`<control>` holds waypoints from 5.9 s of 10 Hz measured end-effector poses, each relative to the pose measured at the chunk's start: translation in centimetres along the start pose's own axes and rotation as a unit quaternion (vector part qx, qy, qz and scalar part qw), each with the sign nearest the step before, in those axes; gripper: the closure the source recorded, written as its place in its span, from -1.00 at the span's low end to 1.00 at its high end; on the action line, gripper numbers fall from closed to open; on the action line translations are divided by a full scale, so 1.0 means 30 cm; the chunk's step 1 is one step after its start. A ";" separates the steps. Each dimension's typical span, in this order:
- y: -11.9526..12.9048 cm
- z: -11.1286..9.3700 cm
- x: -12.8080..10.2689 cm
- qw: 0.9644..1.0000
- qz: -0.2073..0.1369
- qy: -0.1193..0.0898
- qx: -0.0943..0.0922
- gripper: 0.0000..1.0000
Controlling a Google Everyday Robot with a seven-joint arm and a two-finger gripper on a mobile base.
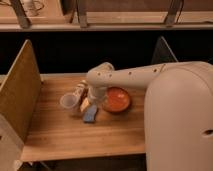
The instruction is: Wipe the white sponge on the table
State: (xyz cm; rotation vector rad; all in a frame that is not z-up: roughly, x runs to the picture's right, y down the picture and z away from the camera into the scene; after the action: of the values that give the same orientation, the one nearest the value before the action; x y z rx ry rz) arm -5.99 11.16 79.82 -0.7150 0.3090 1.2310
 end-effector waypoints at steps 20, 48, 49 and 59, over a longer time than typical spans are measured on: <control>0.113 0.300 -0.082 0.999 -0.023 0.033 -0.015 -0.60; 0.007 0.222 -0.300 0.999 0.029 -0.002 0.036 1.00; 0.048 0.214 -0.302 0.999 0.018 -0.007 0.027 1.00; 0.103 0.300 0.036 0.997 -0.004 0.067 0.023 1.00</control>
State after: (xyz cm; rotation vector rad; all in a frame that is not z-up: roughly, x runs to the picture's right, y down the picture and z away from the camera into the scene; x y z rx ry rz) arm -9.91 18.25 84.90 -0.7596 0.4438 1.1661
